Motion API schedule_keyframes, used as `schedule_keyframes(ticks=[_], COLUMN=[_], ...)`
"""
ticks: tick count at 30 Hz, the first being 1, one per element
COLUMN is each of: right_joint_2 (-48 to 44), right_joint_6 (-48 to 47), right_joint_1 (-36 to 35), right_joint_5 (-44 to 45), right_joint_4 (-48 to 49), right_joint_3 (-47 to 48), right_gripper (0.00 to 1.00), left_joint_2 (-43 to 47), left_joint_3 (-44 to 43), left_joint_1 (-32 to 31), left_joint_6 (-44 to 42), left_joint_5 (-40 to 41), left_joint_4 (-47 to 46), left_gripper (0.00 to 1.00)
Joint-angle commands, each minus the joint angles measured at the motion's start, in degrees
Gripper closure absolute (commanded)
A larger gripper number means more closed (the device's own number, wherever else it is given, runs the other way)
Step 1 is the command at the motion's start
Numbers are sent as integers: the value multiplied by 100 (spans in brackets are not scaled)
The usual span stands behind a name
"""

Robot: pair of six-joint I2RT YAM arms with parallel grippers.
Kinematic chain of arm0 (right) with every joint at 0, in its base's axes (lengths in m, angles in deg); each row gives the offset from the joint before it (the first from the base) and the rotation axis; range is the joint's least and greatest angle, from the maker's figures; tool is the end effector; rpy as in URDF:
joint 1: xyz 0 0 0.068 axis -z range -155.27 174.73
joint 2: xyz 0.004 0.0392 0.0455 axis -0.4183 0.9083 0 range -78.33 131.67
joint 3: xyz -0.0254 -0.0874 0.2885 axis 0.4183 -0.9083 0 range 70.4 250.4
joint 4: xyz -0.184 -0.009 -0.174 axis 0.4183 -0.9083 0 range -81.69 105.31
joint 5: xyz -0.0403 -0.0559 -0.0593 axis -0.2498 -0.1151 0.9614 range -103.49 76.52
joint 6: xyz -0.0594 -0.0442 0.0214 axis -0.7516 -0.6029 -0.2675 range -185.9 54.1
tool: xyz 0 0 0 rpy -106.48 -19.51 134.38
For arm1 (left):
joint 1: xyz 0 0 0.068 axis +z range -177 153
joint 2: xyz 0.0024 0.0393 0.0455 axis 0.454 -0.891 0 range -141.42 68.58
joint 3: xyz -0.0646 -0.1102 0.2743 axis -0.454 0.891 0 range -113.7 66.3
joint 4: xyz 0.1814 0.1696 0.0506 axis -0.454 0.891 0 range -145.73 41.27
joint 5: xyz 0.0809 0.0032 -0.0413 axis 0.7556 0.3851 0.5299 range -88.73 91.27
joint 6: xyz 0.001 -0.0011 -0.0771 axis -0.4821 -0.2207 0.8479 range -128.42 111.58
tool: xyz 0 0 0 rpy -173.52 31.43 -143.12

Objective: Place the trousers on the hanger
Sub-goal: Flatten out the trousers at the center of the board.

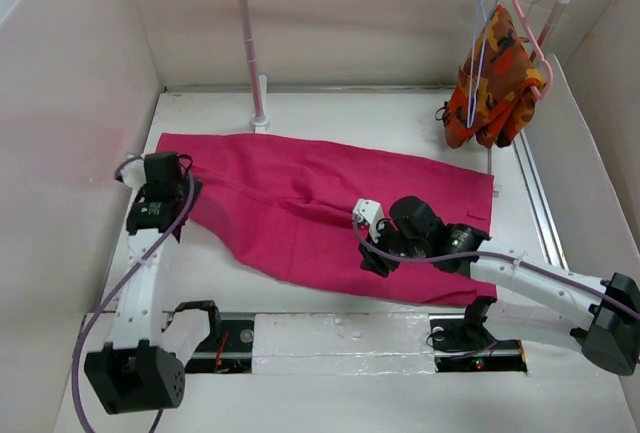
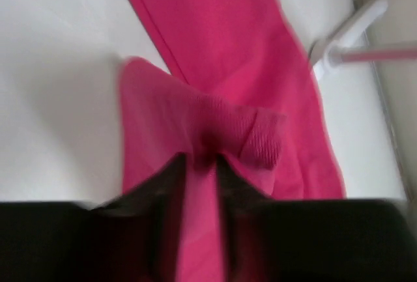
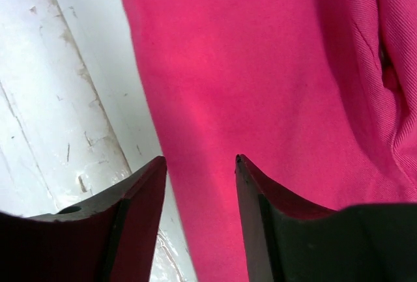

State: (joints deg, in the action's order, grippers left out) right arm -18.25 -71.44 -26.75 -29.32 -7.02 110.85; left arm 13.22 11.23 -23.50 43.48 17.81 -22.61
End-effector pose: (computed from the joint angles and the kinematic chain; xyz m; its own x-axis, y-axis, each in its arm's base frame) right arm 0.1216 0.1816 0.2543 -0.3296 -0.5631 -0.7578 -0.9151 0.3880 0.1097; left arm 0.2020 0.0310 0.3394 -0.1063 -0.7623 -0.6384 -0.6148 0.5550 -0.5603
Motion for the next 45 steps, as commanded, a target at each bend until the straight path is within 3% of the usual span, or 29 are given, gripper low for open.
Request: schedule_keyframes(ticks=[1, 2, 6, 9, 10, 11, 13, 14, 16, 17, 19, 20, 21, 23, 28, 32, 33, 34, 40, 45], right_joint_2=[30, 83, 277, 102, -3, -65, -206, -285, -548, -636, -891, -979, -1041, -1156, -998, 26, 309, 895, 2534, 3072], right_joint_6=[-105, -96, -9, 236, 377, 378, 545, 537, 782, 835, 861, 879, 949, 1054, 1319, 1100, 1021, 863, 783, 1055], right_joint_1=[-55, -55, -55, 94, 286, 436, 848, 1077, 1745, 1991, 2755, 3010, 3265, 4039, 5409, 7094, 7361, 7763, 7864, 7917], right_joint_5=[238, 282, 607, 923, 1151, 1153, 1144, 1127, 1275, 1337, 1390, 1390, 1434, 1539, 1786, 1628, 1349, 494, -425, -990], right_joint_4=[211, 194, -175, -316, -429, -448, -544, -684, -834, -991, -1072, -1089, -1168, -1309, -1310, -460, -318, 23, 728, 1115], right_joint_3=[121, 156, 341, 332, 306, 262, 210, 183, 139, 139, 69, 34, -10, -81, -45, -256, -230, -134, 438, 237], right_gripper=[48, 45, 38, 39, 60, 76, 100, 100, 100, 95, 76, 65, 47, 34, 29, 29, 28, 26, 21, 28], left_joint_2=[-414, -528, -784, -1028, -1178, -1180, -1372, -1399, -1286, -1189, -987, -995, -1091, -1240, -1022, -565, -451, -363, -37, 156], left_joint_3=[1092, 1425, 1456, 728, 99, 93, -257, -415, -260, 124, 644, 1038, 1155, 1349, 1534, 1867, 1903, 1921, 2053, 2132], left_joint_1=[-8, -8, -8, -8, -8, -8, -8, -8, -8, 70, 403, 770, 913, 1133, 1135, 1135, 1135, 1135, 1135, 1135], left_joint_6=[66, 66, -388, -838, -1205, -1208, -1253, -1139, -868, -787, -848, -866, -848, -656, -418, -356, -365, -400, -654, -830], left_joint_5=[-1624, -2219, -2163, -1778, -1350, -1189, -733, -191, 164, 192, -280, -700, -809, -863, -467, -659, -782, -1001, -1320, -1179], left_joint_4=[-971, -1479, -1791, -1416, -1170, -1072, -774, -424, -333, -411, -788, -1034, -1071, -993, -860, -1306, -1413, -1510, -1651, -1765], left_gripper=[73, 67, 34, 26, 27, 27, 28, 28, 24, 21, 17, 18, 17, 17, 17, 17, 18, 18, 19, 20])
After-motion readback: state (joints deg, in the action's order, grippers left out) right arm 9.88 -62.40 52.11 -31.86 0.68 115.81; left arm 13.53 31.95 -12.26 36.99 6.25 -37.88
